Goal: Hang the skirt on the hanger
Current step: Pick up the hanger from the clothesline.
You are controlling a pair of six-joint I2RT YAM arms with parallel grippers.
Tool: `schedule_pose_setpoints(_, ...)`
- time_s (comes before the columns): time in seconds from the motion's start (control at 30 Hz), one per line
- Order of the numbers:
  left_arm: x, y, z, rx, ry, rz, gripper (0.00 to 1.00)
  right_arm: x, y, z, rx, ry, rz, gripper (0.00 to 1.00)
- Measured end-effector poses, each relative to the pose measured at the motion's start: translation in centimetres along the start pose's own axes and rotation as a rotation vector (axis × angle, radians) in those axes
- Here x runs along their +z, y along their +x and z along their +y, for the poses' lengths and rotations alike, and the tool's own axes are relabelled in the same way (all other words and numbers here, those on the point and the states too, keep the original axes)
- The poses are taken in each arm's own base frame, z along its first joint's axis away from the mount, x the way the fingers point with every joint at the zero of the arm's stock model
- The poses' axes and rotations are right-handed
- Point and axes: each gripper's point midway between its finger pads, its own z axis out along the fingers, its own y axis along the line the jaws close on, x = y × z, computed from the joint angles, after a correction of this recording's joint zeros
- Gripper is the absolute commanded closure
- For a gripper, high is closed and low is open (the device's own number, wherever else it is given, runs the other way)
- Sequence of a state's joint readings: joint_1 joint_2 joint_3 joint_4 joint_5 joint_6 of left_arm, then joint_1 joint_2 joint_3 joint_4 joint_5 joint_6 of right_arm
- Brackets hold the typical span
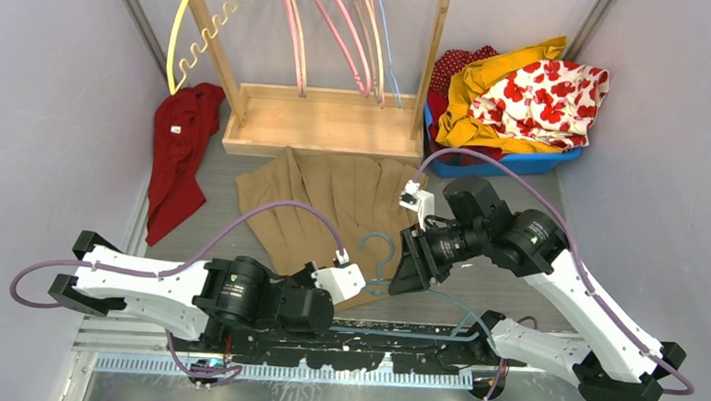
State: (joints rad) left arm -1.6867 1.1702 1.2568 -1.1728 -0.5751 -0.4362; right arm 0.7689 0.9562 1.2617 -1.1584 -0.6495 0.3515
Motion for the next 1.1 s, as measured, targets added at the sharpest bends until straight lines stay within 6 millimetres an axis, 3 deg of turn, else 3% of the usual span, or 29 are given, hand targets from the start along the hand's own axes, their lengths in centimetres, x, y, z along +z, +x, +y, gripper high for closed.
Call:
schedule_pose_setpoints(0.1, 0.0, -0.2, -0.1, -0.004, 0.001, -0.008, 1.0, 0.4, -0.4, 0.2, -0.009, -0.009, -0.002, 0.7)
schedule_pose_setpoints(0.27, 0.1, 0.0, 0.3, -0.003, -0.017, -0.002, 0.89, 0.6, -0.4, 1.0, -0.036, -0.059, -0.007, 0.98)
schedule_pose_setpoints(0.4, 0.4, 0.0, 0.7, -0.032, -0.045, -0.008, 0.72, 0.7, -0.2, 1.2, -0.064, -0.081, -0.031, 0.99)
schedule_pose_setpoints(0.6, 0.2, -0.4, 2.5, -0.138, -0.081, -0.05, 0.63, 2.9, 1.0, -2.5, 0.012, 0.016, -0.012, 0.99)
schedule_pose_setpoints(0.73, -0.3, -0.5, 3.9, -0.206, -0.097, -0.083, 0.46, 3.9, 1.5, -3.8, 0.04, 0.041, -0.02, 0.99)
schedule_pose_setpoints(0.97, -0.9, -0.5, 4.3, -0.333, -0.094, -0.105, 0.52, 3.0, 1.4, -4.3, -0.017, 0.063, -0.133, 0.99)
schedule_pose_setpoints(1.1, -0.3, -0.3, 3.7, -0.404, -0.1, -0.081, 0.62, 2.4, 1.8, -4.6, -0.043, 0.069, -0.194, 0.99)
